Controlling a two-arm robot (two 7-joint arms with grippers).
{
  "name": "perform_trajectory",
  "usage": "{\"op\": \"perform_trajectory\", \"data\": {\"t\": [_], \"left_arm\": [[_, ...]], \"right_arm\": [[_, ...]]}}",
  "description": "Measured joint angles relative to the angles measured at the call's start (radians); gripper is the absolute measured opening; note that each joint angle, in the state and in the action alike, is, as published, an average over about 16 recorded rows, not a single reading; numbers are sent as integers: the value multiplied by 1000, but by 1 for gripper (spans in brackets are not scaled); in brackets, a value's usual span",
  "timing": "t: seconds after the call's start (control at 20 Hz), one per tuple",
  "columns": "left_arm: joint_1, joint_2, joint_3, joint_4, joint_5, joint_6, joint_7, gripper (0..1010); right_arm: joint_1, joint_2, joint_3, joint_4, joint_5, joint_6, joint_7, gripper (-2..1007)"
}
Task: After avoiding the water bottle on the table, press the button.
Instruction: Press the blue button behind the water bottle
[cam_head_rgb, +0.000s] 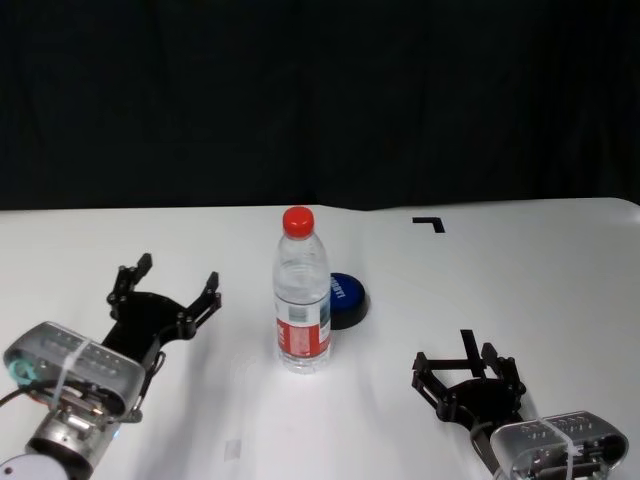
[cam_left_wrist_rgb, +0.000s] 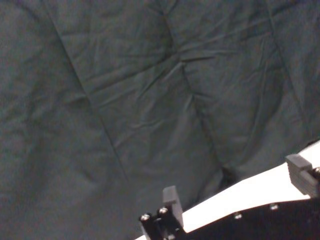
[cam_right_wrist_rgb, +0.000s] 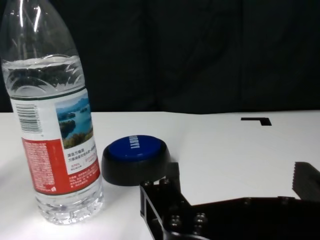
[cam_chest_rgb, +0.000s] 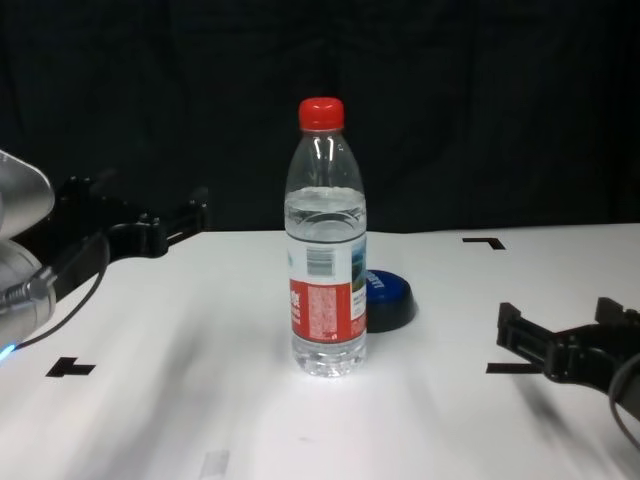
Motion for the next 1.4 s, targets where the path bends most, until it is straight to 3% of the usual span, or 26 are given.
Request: {"op": "perform_trajectory", "data": {"t": [1.4], "left_arm": [[153, -50, -45, -163, 57, 39, 64, 1010]], "right_arm": [[0, 0, 0, 0, 0, 0, 0, 1003]]}}
